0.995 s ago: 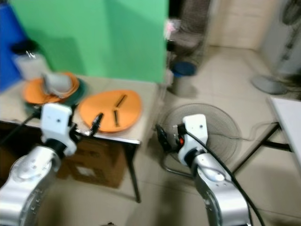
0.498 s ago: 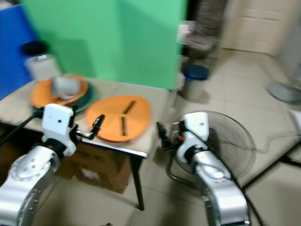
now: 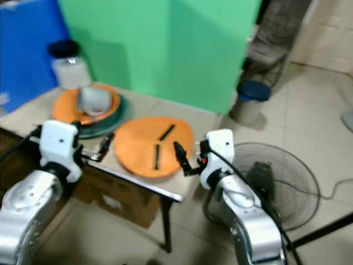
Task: Setting the table
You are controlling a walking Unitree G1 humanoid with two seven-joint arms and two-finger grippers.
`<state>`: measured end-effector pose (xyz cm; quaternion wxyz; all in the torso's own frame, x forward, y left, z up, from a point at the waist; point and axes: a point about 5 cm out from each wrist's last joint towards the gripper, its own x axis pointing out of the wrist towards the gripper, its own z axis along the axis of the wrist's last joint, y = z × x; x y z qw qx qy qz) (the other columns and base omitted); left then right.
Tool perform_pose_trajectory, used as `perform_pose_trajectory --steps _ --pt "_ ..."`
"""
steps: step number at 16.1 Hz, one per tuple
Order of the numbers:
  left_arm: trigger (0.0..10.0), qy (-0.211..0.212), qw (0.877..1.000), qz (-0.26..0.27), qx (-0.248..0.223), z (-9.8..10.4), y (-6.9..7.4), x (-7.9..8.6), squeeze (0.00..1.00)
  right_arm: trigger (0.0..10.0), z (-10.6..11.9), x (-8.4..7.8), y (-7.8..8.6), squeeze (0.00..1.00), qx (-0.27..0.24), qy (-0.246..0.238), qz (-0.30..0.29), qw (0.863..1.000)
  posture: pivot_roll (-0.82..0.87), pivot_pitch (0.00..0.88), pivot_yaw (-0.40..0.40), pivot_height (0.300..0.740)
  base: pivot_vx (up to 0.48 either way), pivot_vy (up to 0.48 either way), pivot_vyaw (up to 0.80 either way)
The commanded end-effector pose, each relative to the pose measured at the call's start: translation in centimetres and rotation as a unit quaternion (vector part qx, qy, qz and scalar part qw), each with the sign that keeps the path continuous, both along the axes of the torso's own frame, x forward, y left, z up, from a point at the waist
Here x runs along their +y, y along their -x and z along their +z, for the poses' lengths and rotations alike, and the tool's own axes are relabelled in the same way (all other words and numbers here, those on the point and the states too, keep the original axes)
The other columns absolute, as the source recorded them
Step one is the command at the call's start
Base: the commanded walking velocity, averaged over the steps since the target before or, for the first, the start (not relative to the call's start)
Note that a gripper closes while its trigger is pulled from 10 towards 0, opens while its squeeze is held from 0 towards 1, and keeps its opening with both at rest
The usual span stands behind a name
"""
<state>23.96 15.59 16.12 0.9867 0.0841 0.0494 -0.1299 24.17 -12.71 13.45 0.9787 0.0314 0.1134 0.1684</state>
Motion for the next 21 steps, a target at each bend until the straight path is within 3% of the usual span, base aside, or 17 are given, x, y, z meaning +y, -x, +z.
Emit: perform_pose_trajectory --steps 1,16,19,20,21 --pt "10.0 -0.008 1.0 0.001 -0.007 0.4 0.0 0.4 0.0 10.0 0.3 0.0 -0.3 0.0 -0.004 -0.003 -0.006 1.0 0.19 0.0 0.013 0.74 0.292 0.0 0.0" --pt "10.0 -0.009 1.0 -0.019 0.002 0.1 0.0 0.2 0.0 10.0 0.3 -0.1 -0.4 0.0 0.002 -0.011 -0.014 1.0 0.18 0.0 0.025 0.74 0.292 0.0 0.0" --pt "10.0 -0.013 0.998 -0.065 0.024 -0.5 0.5 -0.2 0.0 10.0 0.2 -0.1 -0.5 0.0 0.006 -0.019 -0.013 1.0 0.18 0.0 0.023 0.74 0.175 0.0 0.0" --pt "10.0 -0.02 0.996 -0.081 0.033 -0.8 0.6 -0.3 0.0 10.0 0.3 -0.4 -0.7 1.0 0.008 -0.031 -0.013 0.999 0.18 0.0 0.023 0.74 0.0 0.0 0.0" --pt "10.0 -0.024 0.994 -0.099 0.042 -1.2 0.5 -0.2 0.0 10.0 0.2 -1.0 -1.4 1.0 0.015 -0.031 -0.017 0.999 0.18 0.0 0.028 0.74 0.0 0.0 0.0"
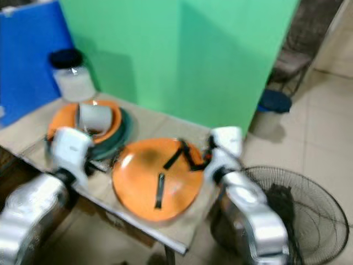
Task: Setting the table
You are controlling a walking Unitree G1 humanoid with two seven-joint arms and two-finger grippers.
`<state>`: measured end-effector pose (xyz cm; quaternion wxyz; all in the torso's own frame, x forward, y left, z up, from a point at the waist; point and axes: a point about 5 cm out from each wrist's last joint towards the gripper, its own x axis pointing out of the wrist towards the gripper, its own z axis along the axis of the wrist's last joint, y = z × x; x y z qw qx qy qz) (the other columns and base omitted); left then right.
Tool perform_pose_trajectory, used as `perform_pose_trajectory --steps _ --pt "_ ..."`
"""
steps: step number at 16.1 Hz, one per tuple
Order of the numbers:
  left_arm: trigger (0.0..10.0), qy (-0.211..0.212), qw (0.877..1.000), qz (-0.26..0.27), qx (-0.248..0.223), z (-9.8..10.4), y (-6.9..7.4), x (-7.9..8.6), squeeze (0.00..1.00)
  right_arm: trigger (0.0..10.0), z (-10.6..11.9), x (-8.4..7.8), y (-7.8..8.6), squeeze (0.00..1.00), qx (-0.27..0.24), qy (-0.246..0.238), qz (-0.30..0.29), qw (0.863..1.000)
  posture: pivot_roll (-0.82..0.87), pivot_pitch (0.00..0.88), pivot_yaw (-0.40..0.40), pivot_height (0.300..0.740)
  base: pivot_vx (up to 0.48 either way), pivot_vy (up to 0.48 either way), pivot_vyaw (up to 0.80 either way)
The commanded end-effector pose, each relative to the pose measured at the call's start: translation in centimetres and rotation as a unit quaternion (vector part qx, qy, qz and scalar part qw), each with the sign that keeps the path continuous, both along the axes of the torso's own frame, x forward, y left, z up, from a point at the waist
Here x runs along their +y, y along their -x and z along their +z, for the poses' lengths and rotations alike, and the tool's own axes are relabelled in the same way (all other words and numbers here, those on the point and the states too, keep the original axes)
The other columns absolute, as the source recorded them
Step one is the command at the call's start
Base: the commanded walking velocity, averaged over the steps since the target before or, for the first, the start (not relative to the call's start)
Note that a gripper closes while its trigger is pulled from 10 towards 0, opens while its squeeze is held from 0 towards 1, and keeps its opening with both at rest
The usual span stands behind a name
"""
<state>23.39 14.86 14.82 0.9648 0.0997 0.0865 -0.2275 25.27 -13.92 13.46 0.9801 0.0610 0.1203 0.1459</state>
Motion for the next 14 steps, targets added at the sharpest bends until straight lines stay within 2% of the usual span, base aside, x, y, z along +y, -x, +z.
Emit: perform_pose_trajectory --steps 1,3,5,6,9,12,13,14 --pt "10.0 -0.007 1.0 -0.008 -0.001 0.0 -0.1 0.6 0.0 10.0 0.2 0.1 -0.5 1.0 0.004 -0.002 0.009 1.0 0.18 0.0 0.028 0.74 0.0 0.0 0.0" --pt "10.0 -0.013 0.998 -0.055 0.031 -1.0 0.3 0.5 0.0 10.0 0.5 -0.6 -1.5 1.0 0.005 -0.006 0.008 1.0 0.18 0.0 0.028 0.74 0.0 0.0 0.0" --pt "10.0 -0.017 0.996 -0.072 0.043 -1.4 0.3 0.5 0.0 10.0 0.4 -1.0 -1.9 1.0 0.012 -0.016 0.006 1.0 0.17 0.0 0.028 0.74 0.0 0.0 0.0" --pt "10.0 -0.021 0.994 -0.089 0.058 -1.9 0.4 0.6 0.0 10.0 -0.2 -1.3 -2.3 1.0 0.031 -0.028 0.012 0.999 0.17 0.0 0.029 0.74 0.0 0.0 0.0" --pt "10.0 -0.043 0.991 -0.098 0.08 -3.4 0.4 1.5 0.0 10.0 -1.3 -1.8 -2.8 1.0 0.075 -0.048 0.014 0.996 0.16 0.0 0.025 0.74 0.0 0.0 0.0" --pt "10.0 -0.05 0.99 -0.088 0.094 -4.3 0.6 2.5 0.0 10.0 -2.2 -2.2 -2.8 1.0 0.103 -0.041 0.017 0.994 0.17 0.0 0.021 0.74 0.0 0.0 0.0" --pt "10.0 -0.052 0.99 -0.081 0.103 -4.9 0.9 3.0 0.0 10.0 -2.3 -2.1 -2.8 0.0 0.107 -0.053 0.016 0.993 0.17 0.0 0.018 0.74 0.0 0.0 0.0" --pt "10.0 -0.053 0.989 -0.078 0.111 -5.5 1.1 3.3 0.0 10.0 -2.4 -2.0 -2.8 0.0 0.109 -0.059 0.016 0.992 0.17 0.0 0.018 0.74 0.0 0.0 0.0"
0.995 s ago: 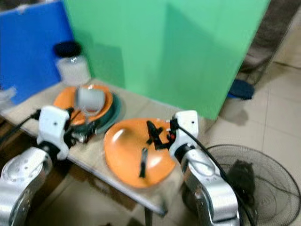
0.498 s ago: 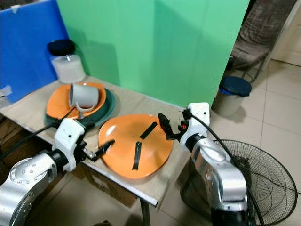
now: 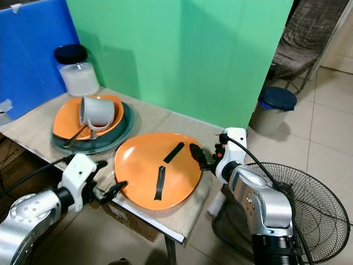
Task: Setting the table
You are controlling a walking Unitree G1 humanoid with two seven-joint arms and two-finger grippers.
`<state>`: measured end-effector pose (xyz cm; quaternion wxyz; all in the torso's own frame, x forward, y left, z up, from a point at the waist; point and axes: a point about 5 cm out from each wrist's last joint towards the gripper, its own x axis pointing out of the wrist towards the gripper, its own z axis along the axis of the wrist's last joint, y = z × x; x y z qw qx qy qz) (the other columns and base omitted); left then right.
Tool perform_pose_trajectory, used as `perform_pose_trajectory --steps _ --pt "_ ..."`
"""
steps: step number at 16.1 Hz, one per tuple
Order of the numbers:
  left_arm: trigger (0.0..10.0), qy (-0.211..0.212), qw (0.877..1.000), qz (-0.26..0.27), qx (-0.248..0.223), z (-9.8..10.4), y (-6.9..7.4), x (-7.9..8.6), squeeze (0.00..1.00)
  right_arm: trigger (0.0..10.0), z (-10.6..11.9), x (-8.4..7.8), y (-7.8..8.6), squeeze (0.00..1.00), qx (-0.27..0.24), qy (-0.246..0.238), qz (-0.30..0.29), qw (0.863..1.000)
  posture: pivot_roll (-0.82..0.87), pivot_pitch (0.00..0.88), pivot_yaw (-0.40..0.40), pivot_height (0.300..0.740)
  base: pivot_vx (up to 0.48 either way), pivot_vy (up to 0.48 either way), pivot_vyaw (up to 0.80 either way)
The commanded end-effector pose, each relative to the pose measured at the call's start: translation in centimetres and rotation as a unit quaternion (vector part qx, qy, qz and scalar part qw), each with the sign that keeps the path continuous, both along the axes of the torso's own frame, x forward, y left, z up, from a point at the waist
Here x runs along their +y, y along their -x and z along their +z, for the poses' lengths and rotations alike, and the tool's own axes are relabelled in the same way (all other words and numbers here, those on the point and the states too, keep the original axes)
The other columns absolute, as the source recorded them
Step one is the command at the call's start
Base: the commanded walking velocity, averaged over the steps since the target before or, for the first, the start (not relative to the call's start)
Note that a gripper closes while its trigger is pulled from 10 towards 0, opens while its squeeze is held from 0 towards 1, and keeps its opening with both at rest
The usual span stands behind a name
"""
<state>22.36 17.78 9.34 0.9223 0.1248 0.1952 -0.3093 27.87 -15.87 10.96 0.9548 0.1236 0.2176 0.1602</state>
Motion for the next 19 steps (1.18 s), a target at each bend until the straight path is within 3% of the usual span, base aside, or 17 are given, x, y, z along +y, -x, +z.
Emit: perform_pose_trajectory --steps 1,6,19 --pt "10.0 -0.009 1.0 0.0 0.006 -0.6 0.3 0.5 0.0 10.0 0.1 0.1 -0.2 0.0 0.004 -0.01 0.001 1.0 0.17 0.0 0.018 0.74 0.0 0.0 0.0" --pt "10.0 -0.01 1.0 -0.001 0.022 -1.7 0.9 0.7 0.0 10.0 0.3 0.0 -0.4 0.0 0.004 -0.052 -0.002 0.999 0.17 0.0 0.016 0.74 0.0 0.0 0.0" --pt "10.0 -0.029 0.999 -0.007 0.035 -3.0 1.1 0.8 0.0 10.0 -0.8 0.7 0.4 0.0 0.042 -0.057 0.031 0.997 0.16 0.0 0.018 0.74 0.0 0.0 0.0"
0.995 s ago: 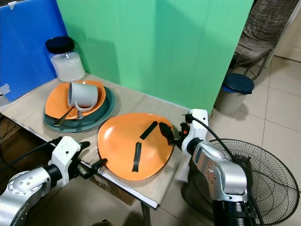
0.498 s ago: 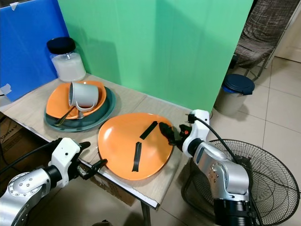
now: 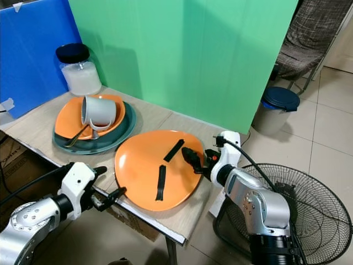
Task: Setting the table
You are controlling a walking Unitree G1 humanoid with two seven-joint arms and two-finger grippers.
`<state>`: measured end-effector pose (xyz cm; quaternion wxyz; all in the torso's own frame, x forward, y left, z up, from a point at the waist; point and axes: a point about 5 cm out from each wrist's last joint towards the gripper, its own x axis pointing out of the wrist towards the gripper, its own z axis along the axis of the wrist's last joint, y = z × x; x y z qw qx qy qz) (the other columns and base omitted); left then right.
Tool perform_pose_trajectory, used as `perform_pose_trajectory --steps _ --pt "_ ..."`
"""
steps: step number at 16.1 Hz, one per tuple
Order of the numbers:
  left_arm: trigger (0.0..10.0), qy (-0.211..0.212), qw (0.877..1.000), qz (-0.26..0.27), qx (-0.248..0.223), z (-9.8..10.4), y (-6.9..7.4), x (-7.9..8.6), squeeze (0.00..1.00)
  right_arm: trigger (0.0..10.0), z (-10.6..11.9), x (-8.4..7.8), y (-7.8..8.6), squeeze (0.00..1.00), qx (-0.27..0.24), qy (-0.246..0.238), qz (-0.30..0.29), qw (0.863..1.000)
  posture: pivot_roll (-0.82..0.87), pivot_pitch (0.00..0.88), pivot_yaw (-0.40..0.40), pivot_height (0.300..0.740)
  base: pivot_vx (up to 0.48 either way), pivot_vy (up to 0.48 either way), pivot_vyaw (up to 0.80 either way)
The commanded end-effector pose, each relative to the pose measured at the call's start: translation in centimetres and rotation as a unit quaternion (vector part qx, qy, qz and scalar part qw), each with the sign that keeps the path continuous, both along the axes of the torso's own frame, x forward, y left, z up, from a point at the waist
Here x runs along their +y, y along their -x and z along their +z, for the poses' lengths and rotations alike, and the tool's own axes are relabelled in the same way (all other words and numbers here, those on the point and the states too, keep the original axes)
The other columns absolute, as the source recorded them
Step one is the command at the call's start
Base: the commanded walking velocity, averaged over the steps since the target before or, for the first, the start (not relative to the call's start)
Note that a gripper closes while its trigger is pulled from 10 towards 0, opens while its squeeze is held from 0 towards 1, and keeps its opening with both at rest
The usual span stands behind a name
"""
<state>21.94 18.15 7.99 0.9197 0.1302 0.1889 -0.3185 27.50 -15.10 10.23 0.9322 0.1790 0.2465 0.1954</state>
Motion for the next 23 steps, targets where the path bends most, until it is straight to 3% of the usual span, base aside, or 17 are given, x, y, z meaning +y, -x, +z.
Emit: perform_pose_trajectory --steps 1,6,10,11,12,13,23 --pt "10.0 -0.034 0.999 0.008 0.042 -1.8 0.7 0.5 0.0 10.0 -0.2 0.0 0.1 0.0 0.007 0.003 0.005 1.0 0.16 0.0 0.018 0.74 0.0 0.0 0.0" --pt "10.0 -0.041 0.998 0.009 0.049 -2.3 0.8 0.6 0.0 10.0 -0.4 -0.1 0.0 0.0 0.015 -0.009 0.002 1.0 0.16 0.0 0.018 0.74 0.0 0.0 0.0" --pt "10.0 -0.044 0.998 0.011 0.048 -2.5 0.8 0.6 0.0 10.0 0.0 0.5 0.3 0.0 0.021 -0.054 0.028 0.998 0.16 0.0 0.014 0.74 0.0 0.0 0.0" --pt "10.0 -0.044 0.998 0.011 0.048 -2.5 0.8 0.7 0.0 8.7 0.0 0.6 0.5 0.0 0.021 -0.059 0.035 0.997 0.16 0.0 0.014 0.74 0.0 0.0 0.0" --pt "10.0 -0.045 0.998 0.012 0.047 -2.5 0.7 0.7 0.0 2.0 0.1 0.7 0.6 0.0 0.021 -0.065 0.042 0.997 0.16 0.0 0.014 0.74 0.0 0.0 0.0" --pt "10.0 -0.046 0.998 0.012 0.046 -2.6 0.7 0.7 0.0 0.0 0.3 0.7 0.7 0.0 0.022 -0.075 0.045 0.996 0.16 0.0 0.015 0.74 0.0 0.0 0.0" --pt "10.0 -0.057 0.998 0.018 0.028 -2.5 0.4 1.0 0.0 0.0 1.1 0.8 0.9 0.0 0.022 -0.132 0.07 0.989 0.16 0.0 0.014 0.74 0.0 0.0 0.0"
